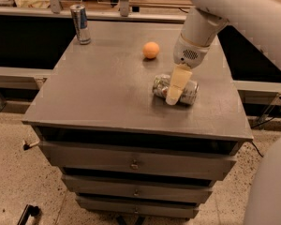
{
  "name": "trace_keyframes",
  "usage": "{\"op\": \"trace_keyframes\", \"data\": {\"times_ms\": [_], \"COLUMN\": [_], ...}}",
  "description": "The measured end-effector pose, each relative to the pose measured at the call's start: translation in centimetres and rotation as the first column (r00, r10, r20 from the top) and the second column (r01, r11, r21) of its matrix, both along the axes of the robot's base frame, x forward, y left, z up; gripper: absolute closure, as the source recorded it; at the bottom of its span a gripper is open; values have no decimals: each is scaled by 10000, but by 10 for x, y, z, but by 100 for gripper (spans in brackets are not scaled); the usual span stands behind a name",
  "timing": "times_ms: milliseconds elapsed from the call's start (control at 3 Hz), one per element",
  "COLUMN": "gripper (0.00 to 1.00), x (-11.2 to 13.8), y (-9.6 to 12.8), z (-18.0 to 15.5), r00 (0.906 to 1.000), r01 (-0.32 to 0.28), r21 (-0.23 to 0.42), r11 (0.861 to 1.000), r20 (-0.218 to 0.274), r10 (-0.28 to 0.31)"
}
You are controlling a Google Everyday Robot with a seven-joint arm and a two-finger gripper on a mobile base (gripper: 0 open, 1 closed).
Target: Knock 7up can over
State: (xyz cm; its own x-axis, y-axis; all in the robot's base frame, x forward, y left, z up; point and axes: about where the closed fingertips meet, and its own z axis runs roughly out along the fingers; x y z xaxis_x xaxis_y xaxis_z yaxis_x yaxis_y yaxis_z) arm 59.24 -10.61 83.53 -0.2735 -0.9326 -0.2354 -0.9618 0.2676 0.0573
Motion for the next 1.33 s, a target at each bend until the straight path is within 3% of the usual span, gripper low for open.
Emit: {"op": "trace_keyframes", "data": {"times_ms": [333, 667, 1333], "gripper": [0, 0, 0], "x": [0, 0, -3], "y": [-7, -7, -27], "z": [1, 1, 6], "r00": [9999, 9999, 9975], "r01": [11, 11, -455], "r21": [502, 503, 1590], "r11": [9987, 9987, 9862], "r20": [164, 165, 606], "r10": [-19, -19, 362]}}
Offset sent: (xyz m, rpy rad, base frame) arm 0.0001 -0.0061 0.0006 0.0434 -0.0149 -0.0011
